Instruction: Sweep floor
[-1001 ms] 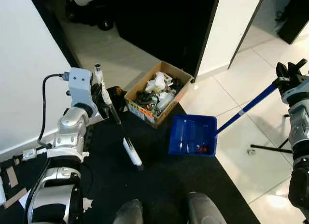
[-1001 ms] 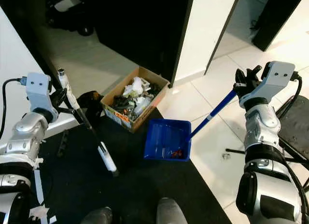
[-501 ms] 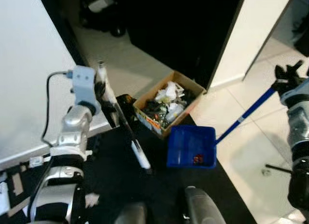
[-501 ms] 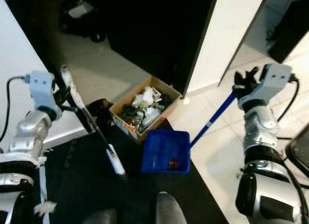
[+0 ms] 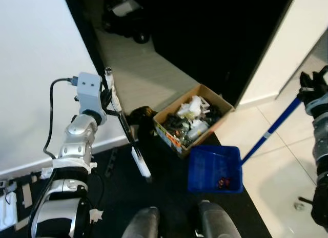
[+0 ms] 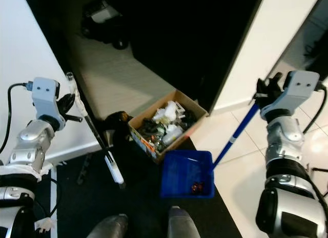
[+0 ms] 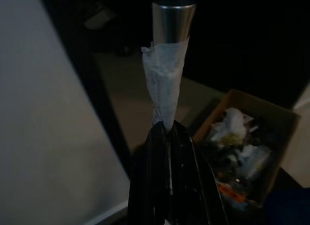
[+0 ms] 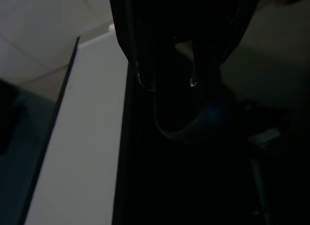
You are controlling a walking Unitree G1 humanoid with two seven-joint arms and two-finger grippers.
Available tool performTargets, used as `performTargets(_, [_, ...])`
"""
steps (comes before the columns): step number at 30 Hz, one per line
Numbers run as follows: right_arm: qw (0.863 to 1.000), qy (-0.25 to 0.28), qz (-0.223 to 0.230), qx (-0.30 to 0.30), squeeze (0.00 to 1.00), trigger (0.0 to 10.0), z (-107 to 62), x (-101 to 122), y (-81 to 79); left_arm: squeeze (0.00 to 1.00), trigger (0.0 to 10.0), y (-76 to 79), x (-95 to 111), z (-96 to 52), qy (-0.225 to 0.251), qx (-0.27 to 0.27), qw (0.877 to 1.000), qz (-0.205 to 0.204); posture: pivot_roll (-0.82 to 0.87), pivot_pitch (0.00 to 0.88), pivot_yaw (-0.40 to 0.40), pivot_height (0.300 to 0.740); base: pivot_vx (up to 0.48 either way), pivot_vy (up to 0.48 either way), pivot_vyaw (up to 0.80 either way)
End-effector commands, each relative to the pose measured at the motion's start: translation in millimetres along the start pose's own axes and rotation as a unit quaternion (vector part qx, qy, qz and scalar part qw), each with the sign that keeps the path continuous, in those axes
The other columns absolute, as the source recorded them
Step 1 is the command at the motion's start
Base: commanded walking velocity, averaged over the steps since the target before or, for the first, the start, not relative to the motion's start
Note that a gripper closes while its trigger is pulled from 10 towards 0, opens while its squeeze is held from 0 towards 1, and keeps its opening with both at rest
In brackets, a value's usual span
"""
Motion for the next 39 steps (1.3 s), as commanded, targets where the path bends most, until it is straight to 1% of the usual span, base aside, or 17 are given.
performTargets(1, [0.999,0.024,0.014,-0.034,0.00,10.0,-1.1,17,22.9,0.00,10.0,-1.8,7,-0.2,0.013,0.000,1.000,0.006,0.00,0.009,0.020,0.740,0.334,0.000,0.00])
performTargets(5, [0.997,0.062,0.021,-0.048,0.00,10.0,-0.4,56,53.0,0.00,10.0,2.2,5,-0.5,0.010,-0.009,1.000,0.006,-0.01,0.014,0.022,0.740,0.327,0.000,0.00])
performTargets(6, [0.997,0.062,0.021,-0.048,0.00,10.0,-0.4,56,53.0,0.00,10.0,2.2,5,-0.5,0.010,-0.009,1.000,0.006,-0.01,0.014,0.022,0.740,0.322,0.000,0.00])
performTargets(7, [0.994,0.092,0.027,-0.057,0.00,10.0,1.4,84,67.6,0.00,10.0,5.1,4,-0.7,0.009,-0.014,1.000,0.004,-0.02,0.015,0.025,0.740,0.315,0.000,0.00])
performTargets(9, [0.990,0.122,0.032,-0.065,0.00,10.0,3.2,110,77.1,0.00,10.0,7.3,3,-0.5,0.008,-0.017,1.000,0.003,-0.02,0.018,0.026,0.740,0.309,0.000,0.00])
performTargets(11, [0.988,0.135,0.037,-0.068,0.00,10.0,4.2,121,79.8,0.00,10.0,8.2,2,-0.4,0.007,-0.017,1.000,0.003,-0.02,0.018,0.026,0.740,0.307,0.000,0.00])
performTargets(13, [0.984,0.157,0.051,-0.063,0.00,10.0,9.3,138,76.6,0.00,10.0,10.3,1,0.6,0.006,-0.019,1.000,0.002,-0.02,0.018,0.027,0.740,0.304,0.000,0.00])
performTargets(15, [0.982,0.167,0.061,-0.055,0.00,10.0,15.3,146,69.3,0.00,10.0,12.8,1,1.8,0.005,-0.022,1.000,0.001,-0.03,0.018,0.028,0.740,0.304,0.000,0.00])
performTargets(16, [0.982,0.167,0.061,-0.055,0.00,10.0,15.3,146,69.3,0.00,10.0,12.8,1,1.8,0.005,-0.022,1.000,0.001,-0.03,0.018,0.028,0.740,0.300,0.000,0.00])
performTargets(20, [0.985,0.157,0.060,-0.035,0.00,10.0,27.1,141,48.8,0.00,10.0,18.4,1,3.8,0.005,-0.028,1.000,0.001,-0.03,0.016,0.024,0.740,0.295,0.000,0.00])
performTargets(21, [0.987,0.148,0.050,-0.029,0.00,10.0,30.7,135,41.0,0.00,10.0,19.7,1,4.3,0.005,-0.029,1.000,0.001,-0.02,0.015,0.022,0.740,0.289,0.000,0.00])
performTargets(22, [0.987,0.148,0.050,-0.029,0.00,10.0,30.7,135,41.0,0.00,10.0,19.7,1,4.3,0.005,-0.029,1.000,0.001,-0.02,0.015,0.022,0.740,0.289,0.000,0.00])
performTargets(23, [0.990,0.132,0.032,-0.024,0.00,10.0,35.8,124,28.5,0.00,10.0,22.3,1,4.7,0.005,-0.032,0.999,0.003,-0.02,0.016,0.021,0.740,0.289,0.000,0.00])
performTargets(25, [0.992,0.124,0.016,-0.025,0.00,10.0,38.8,118,21.3,0.00,10.0,23.8,1,4.7,0.004,-0.034,0.999,0.004,-0.01,0.016,0.016,0.740,0.287,0.000,0.00])
performTargets(28, [0.992,0.121,0.009,-0.030,0.00,10.0,40.7,117,18.2,0.00,10.0,24.1,1,4.4,0.005,-0.033,0.999,0.005,-0.01,0.017,0.014,0.740,0.258,0.000,0.00])
performTargets(33, [0.990,0.130,0.019,-0.059,0.00,10.0,42.8,119,20.0,0.00,10.0,23.7,0,2.5,0.008,-0.024,1.000,-0.003,-0.01,0.019,0.012,0.740,0.000,0.000,0.00])
performTargets(39, [0.989,0.133,0.019,-0.054,0.00,10.0,47.5,118,8.0,0.00,10.0,22.6,-1,2.0,0.009,-0.017,1.000,-0.002,0.00,0.017,0.006,0.740,0.000,0.000,0.00])
Point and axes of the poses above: a point about 5 cm out from each wrist's last joint towards the gripper, its own z axis pointing out of the wrist towards the gripper, its own x axis along the axis of the wrist's last joint, y = z × x, the point moved 6 cm from there along z, pointing out of the wrist towards the gripper, and after that the axes turned 1 degree about -z, right-handed, at the moved point
